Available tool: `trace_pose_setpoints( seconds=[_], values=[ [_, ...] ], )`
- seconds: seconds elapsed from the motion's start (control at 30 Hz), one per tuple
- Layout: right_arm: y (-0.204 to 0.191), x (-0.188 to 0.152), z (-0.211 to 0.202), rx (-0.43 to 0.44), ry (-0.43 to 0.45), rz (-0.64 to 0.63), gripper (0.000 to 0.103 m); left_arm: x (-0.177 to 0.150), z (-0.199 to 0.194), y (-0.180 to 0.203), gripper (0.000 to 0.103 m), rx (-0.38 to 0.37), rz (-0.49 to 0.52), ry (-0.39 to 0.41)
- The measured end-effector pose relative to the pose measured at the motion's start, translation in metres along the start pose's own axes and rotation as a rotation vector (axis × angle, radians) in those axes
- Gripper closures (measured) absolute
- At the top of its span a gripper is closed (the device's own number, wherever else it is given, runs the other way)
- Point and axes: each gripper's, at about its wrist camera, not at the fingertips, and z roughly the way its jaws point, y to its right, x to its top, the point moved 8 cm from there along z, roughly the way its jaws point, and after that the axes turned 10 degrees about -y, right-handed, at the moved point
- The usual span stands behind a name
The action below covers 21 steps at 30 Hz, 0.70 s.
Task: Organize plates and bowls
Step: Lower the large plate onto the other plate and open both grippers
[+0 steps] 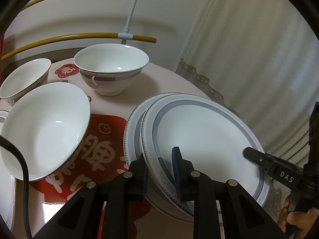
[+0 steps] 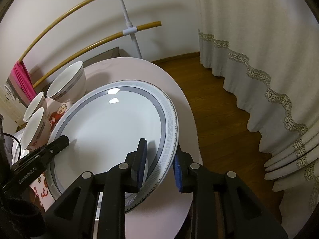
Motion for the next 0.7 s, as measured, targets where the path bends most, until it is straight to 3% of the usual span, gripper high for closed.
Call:
trace_pose_setpoints(
  seconds=[0.23, 0.57, 0.7],
  values=[
    [0.002, 0.001, 0.007, 0.067, -0.003, 0.033, 0.077, -0.001, -0.002, 0.0, 0.085, 0.001, -0.003, 0.0],
    [0.012, 0.005, 0.021, 0.302, -0.017, 0.136, 0.084, -0.002, -0.007, 0.003, 0.084, 0.019, 0.004, 0.002],
    [0.013, 0.006, 0.022, 0.337, -0.01, 0.145, 0.085, -0.002, -0.008, 0.005, 0.08, 0.022, 0.007, 0.0]
  ],
)
